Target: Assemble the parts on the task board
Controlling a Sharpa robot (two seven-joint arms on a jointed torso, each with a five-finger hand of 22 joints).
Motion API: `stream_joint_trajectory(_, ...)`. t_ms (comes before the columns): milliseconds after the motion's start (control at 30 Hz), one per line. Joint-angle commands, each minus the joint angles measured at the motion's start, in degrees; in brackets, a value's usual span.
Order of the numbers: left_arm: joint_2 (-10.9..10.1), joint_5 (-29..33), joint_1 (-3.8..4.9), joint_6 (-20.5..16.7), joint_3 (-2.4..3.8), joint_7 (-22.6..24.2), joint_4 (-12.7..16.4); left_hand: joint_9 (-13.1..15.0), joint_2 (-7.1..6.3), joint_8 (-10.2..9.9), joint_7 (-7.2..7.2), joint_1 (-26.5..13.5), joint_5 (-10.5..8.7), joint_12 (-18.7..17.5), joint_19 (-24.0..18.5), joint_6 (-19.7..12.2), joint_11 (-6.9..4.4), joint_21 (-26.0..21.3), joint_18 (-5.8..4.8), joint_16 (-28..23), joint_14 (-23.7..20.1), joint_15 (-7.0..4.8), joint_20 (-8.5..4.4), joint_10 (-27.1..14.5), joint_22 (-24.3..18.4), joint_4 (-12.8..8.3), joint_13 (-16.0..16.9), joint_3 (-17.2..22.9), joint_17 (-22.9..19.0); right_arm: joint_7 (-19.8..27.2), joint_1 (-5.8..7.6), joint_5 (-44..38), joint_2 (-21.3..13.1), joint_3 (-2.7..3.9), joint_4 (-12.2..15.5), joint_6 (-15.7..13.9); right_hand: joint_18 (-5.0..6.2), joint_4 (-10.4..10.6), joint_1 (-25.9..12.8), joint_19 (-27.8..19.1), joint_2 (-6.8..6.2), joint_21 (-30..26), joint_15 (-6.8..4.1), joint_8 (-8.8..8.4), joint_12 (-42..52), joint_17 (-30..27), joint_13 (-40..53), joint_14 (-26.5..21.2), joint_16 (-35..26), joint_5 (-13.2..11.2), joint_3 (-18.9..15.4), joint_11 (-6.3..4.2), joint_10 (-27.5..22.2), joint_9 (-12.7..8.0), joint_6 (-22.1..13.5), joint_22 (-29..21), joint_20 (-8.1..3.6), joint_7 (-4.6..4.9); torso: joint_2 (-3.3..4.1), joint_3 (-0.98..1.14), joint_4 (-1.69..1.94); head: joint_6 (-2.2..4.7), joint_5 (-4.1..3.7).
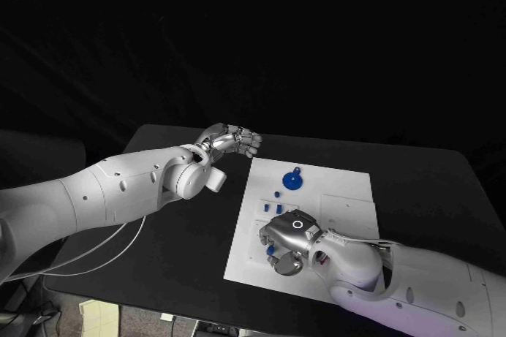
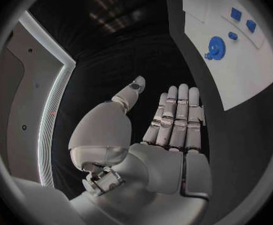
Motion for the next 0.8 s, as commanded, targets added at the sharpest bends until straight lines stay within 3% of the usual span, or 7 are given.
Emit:
stream_joint_trajectory(33, 0.04, 0.3, 0.04, 0.7, 0.04, 0.41, 0.12, -0.07, -0.07, 0.24, 0.18, -0.41, -0.18, -0.26, 0.19, -0.41, 0.33, -0.35, 0.97, -0.21, 0.06, 0.09, 0.04, 0.09, 0.07, 0.23, -0.08, -0.22, 0.1, 0.78, -0.01, -0.17, 0.03, -0.01, 0.05, 2.13, 3.57, 0.92, 1.2, -0.39, 0.03, -0.02, -0.14, 0.59, 0.59, 0.08, 0.26, -0.37, 0.27, -0.32, 0.93, -0.15, 1.07, 0.22, 1.11, 0.92, -0.1, -0.38, 0.0, 0.0, -0.01, -0.04, 0.01)
stream_joint_trajectory(267, 0.06, 0.3, 0.04, 0.7, 0.04, 0.33, 0.12, -0.11, -0.08, 0.18, 0.22, -0.45, -0.18, -0.26, 0.2, -0.55, 0.34, -0.37, 0.97, -0.25, 0.06, 0.1, 0.04, 0.07, 0.1, 0.25, -0.12, -0.22, 0.14, 0.8, -0.01, -0.61, -0.04, -0.01, 0.12, 1.5, 3.57, 3.63, 3.86, 0.2, 1.45, 0.4, -1.19, 1.91, 2.12, 0.03, 1.13, -0.04, 0.55, -0.33, 3.59, -1.28, 3.98, 0.89, 3.95, 0.92, -0.11, -1.61, 0.03, 0.05, 0.0, -0.03, 0.02)
stream_joint_trajectory(400, 0.02, 0.3, 0.04, 0.7, 0.04, 0.28, 0.12, -0.15, -0.11, 0.12, 0.28, -0.47, -0.18, -0.27, 0.2, -0.71, 0.36, -0.4, 0.98, -0.29, 0.06, 0.1, 0.05, 0.04, 0.14, 0.26, -0.16, -0.22, 0.19, 0.43, -0.01, -0.51, -0.07, -0.01, 0.01, 0.32, 3.57, 4.01, 4.02, 0.24, 1.23, 0.48, -1.34, 1.91, 2.16, 0.02, 1.24, -0.03, 0.57, -0.33, 3.75, -1.41, 4.09, 0.95, 4.09, 0.93, -0.09, -1.7, 0.01, 0.06, -0.03, -0.08, 0.03)
stream_joint_trajectory(500, 0.04, 0.3, 0.04, 0.71, 0.04, 0.29, 0.12, -0.17, -0.12, 0.1, 0.31, -0.48, -0.18, -0.28, 0.19, -0.77, 0.37, -0.42, 0.98, -0.32, 0.06, 0.11, 0.05, 0.01, 0.15, 0.26, -0.19, -0.22, 0.21, 0.28, -0.01, -0.05, -0.07, -0.01, -0.05, -0.76, 3.57, 4.06, 3.64, 0.01, 0.1, 0.44, -1.02, 1.19, 1.54, -0.07, 1.1, -0.13, 0.49, -0.3, 3.33, -1.07, 3.0, 0.74, 3.02, 0.91, -0.11, -1.25, 0.01, 0.05, -0.05, -0.03, 0.01)
stream_joint_trajectory(800, 0.01, 0.3, 0.04, 0.64, 0.04, 0.3, 0.12, -0.19, -0.14, 0.08, 0.33, -0.49, -0.18, -0.29, 0.18, -0.84, 0.38, -0.44, 0.98, -0.35, 0.04, 0.11, 0.06, -0.02, 0.17, 0.26, -0.22, -0.22, 0.23, -0.05, -0.01, 0.4, -0.15, -0.01, -0.12, -3.41, 3.57, 0.67, 0.94, -1.37, -0.16, 0.22, 0.7, -1.37, -1.06, -0.05, 0.05, -1.11, 0.49, -0.29, -0.48, 0.74, -1.76, -0.09, -1.6, 0.96, -0.23, 0.8, 0.0, 0.03, -0.03, 0.06, -0.05)
